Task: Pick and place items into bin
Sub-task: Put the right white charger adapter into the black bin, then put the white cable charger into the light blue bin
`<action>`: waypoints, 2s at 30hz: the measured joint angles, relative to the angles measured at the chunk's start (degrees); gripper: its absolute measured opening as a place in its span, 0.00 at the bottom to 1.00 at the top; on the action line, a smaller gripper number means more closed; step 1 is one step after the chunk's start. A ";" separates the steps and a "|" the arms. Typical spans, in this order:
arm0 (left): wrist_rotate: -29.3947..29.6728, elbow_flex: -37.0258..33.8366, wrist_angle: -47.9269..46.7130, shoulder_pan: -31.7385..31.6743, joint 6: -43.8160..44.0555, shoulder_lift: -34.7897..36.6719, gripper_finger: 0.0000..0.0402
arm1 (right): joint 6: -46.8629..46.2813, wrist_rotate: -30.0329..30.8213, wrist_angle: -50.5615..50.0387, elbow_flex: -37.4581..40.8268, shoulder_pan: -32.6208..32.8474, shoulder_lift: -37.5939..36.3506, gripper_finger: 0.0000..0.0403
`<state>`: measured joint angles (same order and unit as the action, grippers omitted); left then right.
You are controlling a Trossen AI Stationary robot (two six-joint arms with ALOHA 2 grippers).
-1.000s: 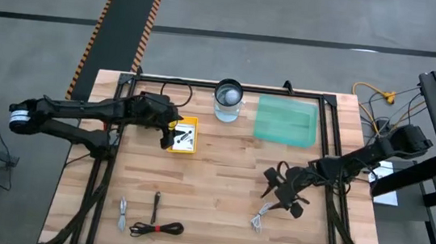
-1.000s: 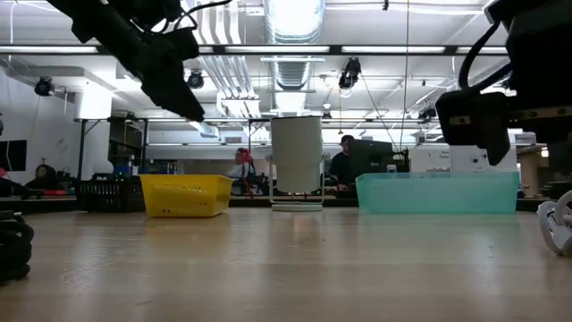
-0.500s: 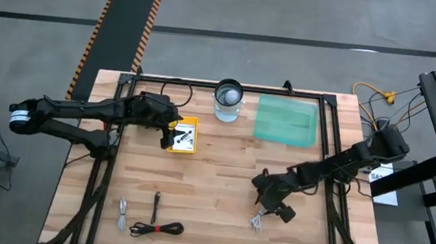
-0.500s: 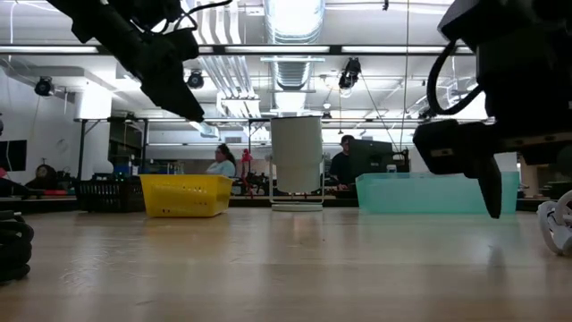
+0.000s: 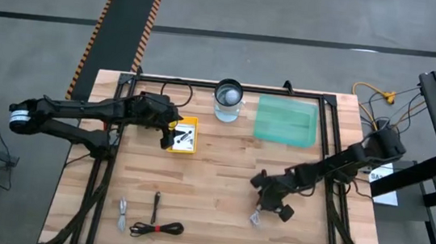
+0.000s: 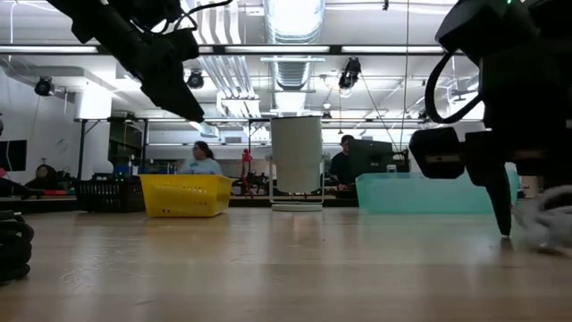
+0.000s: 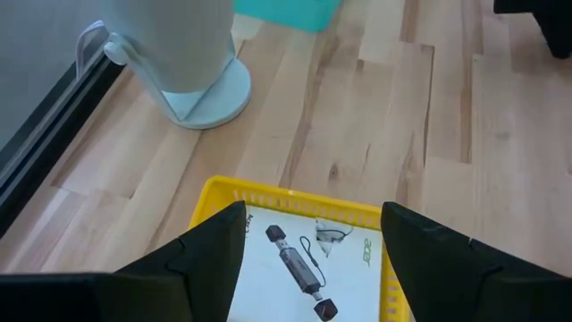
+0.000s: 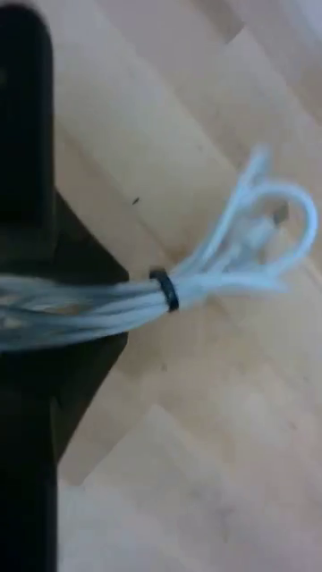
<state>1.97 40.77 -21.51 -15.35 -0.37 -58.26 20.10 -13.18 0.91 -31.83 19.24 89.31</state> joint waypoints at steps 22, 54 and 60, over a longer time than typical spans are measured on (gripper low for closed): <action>0.00 -0.02 0.05 0.03 0.08 0.00 0.61 | -5.51 64.58 -8.02 0.02 -10.54 -28.41 0.04; -4.29 -0.13 0.01 2.48 2.74 0.00 0.60 | -18.94 22.05 -9.01 0.18 -39.24 -28.08 0.42; -2.85 -0.20 -2.55 7.74 17.26 -0.98 0.60 | -16.02 22.12 -1.31 0.34 -35.18 -28.08 0.39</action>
<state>-0.88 40.57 -24.06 -7.61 16.89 -59.24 4.08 8.95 -0.39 -31.48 -15.94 61.23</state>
